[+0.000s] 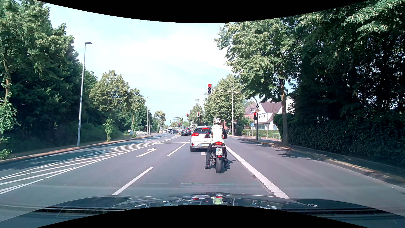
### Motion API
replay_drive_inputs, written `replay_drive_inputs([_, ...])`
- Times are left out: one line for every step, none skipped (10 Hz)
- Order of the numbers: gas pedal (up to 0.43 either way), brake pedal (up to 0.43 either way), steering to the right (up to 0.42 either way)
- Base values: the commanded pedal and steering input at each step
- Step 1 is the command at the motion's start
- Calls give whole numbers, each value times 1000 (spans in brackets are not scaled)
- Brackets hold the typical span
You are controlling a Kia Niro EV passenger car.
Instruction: Follow the waypoints while adhering to traffic rules and regulations
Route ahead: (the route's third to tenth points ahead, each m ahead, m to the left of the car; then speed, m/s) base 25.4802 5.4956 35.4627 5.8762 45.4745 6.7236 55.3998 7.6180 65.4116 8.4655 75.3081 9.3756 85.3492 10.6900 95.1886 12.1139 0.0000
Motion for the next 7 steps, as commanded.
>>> replay_drive_inputs([0,0,-7])
replay_drive_inputs([0,0,-7])
replay_drive_inputs([0,0,-7])
replay_drive_inputs([0,0,-7])
replay_drive_inputs([0,0,-7])
replay_drive_inputs([0,0,-7])
replay_drive_inputs([0,0,-7])
